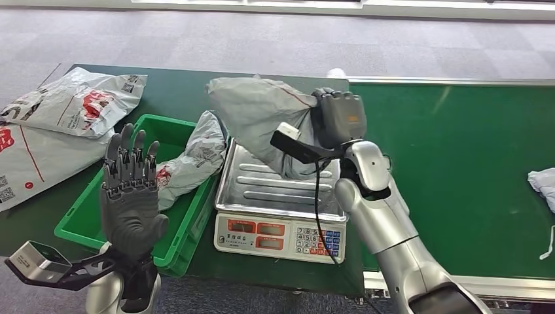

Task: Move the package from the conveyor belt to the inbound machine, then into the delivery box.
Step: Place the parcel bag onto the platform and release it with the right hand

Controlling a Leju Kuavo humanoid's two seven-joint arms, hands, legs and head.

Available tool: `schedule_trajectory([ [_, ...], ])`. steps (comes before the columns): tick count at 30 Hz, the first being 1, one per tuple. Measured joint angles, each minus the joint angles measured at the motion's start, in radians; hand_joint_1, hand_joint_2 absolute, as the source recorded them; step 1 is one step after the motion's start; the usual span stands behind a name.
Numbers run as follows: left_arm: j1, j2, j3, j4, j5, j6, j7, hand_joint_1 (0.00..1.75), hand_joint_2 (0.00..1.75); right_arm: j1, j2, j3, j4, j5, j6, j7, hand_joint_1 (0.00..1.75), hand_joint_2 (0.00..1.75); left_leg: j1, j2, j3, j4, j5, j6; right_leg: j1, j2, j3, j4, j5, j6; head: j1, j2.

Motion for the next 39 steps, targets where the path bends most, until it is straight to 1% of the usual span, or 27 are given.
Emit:
schedule_trajectory([
  [3, -0.001, 0.002, -0.001, 0.011, 0.000, 0.007, -0.002, 0.00, 1.75, 0.001, 0.033, 0.059, 0.051, -0.013, 0.004, -0.006, 1.75, 1.75, 0.000, 0.000, 0.000, 0.000, -0.001, -0.001, 0.000, 0.000, 0.000, 0.000, -0.001, 0.000, 0.000, 0.000],
  [6, -0.001, 0.007, -0.007, 0.021, 0.004, 0.015, -0.003, 0.00, 1.75, 0.000, 0.050, 0.088, 0.083, -0.027, 0.007, -0.013, 1.75, 1.75, -0.001, 0.000, -0.001, 0.000, -0.002, -0.001, -0.001, 0.000, 0.000, 0.000, -0.001, 0.000, 0.000, 0.000],
  [15, 0.001, 0.018, -0.015, 0.040, 0.011, 0.019, -0.009, 0.00, 1.75, -0.001, 0.065, 0.119, 0.120, -0.038, 0.011, -0.022, 1.75, 1.75, -0.001, 0.001, 0.000, 0.000, -0.002, -0.001, 0.000, 0.001, 0.000, 0.000, 0.000, 0.000, 0.000, 0.000],
  [17, 0.001, 0.019, -0.015, 0.042, 0.011, 0.019, -0.009, 0.00, 1.75, -0.001, 0.066, 0.121, 0.126, -0.038, 0.011, -0.022, 0.87, 1.75, 0.000, 0.001, 0.000, 0.000, -0.002, -0.001, 0.000, 0.001, 0.000, 0.000, 0.000, -0.001, 0.000, 0.000],
  [19, 0.001, 0.019, -0.015, 0.044, 0.011, 0.020, -0.012, 0.00, 1.75, -0.002, 0.066, 0.122, 0.129, -0.040, 0.012, -0.022, 0.00, 0.87, 0.000, 0.001, 0.000, 0.000, -0.002, -0.001, 0.000, 0.001, 0.000, 0.000, 0.000, -0.001, 0.000, 0.000],
  [21, 0.001, 0.021, -0.016, 0.045, 0.011, 0.026, -0.017, 0.00, 1.75, -0.002, 0.066, 0.124, 0.130, -0.044, 0.011, -0.021, 0.00, 0.00, 0.000, 0.001, 0.000, 0.000, -0.002, -0.001, 0.000, 0.001, 0.000, 0.000, 0.000, -0.001, 0.000, 0.000],
  [24, 0.007, 0.023, -0.019, 0.047, 0.012, 0.037, -0.024, 0.00, 1.75, -0.004, 0.066, 0.128, 0.129, -0.045, -0.009, -0.001, 0.00, 0.00, 0.000, 0.001, 0.000, 0.000, -0.002, -0.001, 0.000, 0.001, 0.000, 0.000, 0.000, -0.001, 0.000, 0.000],
  [27, 0.019, 0.027, -0.024, 0.046, 0.013, 0.042, -0.029, 0.00, 1.75, -0.001, 0.063, 0.130, 0.099, -0.056, -0.048, 0.016, 0.00, 0.00, 0.000, 0.001, 0.000, 0.000, -0.002, -0.001, 0.000, 0.001, -0.001, 0.000, 0.000, 0.000, 0.000, 0.000],
  [30, 0.028, 0.031, -0.029, 0.046, 0.013, 0.053, -0.032, 0.00, 1.75, 0.009, 0.049, 0.130, 0.016, -0.086, -0.075, 0.014, 0.00, 0.00, 0.000, 0.001, 0.000, 0.000, -0.002, -0.001, 0.000, 0.001, -0.001, 0.000, 0.000, 0.000, 0.000, 0.000],
  [36, 0.028, 0.039, -0.033, 0.050, 0.016, 0.056, -0.034, 0.00, 1.75, 0.026, 0.011, 0.112, -0.175, -0.104, -0.089, 0.013, 0.00, 0.00, 0.000, 0.002, 0.000, 0.000, -0.002, -0.001, 0.000, 0.003, -0.001, 0.000, 0.000, 0.000, 0.000, 0.000],
  [39, 0.025, 0.042, -0.034, 0.055, 0.017, 0.055, -0.032, 0.00, 1.75, 0.043, -0.002, 0.092, -0.251, -0.115, -0.124, -0.001, 0.00, 0.00, 0.000, 0.002, 0.001, 0.000, -0.002, -0.001, 0.000, 0.003, -0.001, 0.000, 0.000, 0.000, 0.000, 0.000],
])
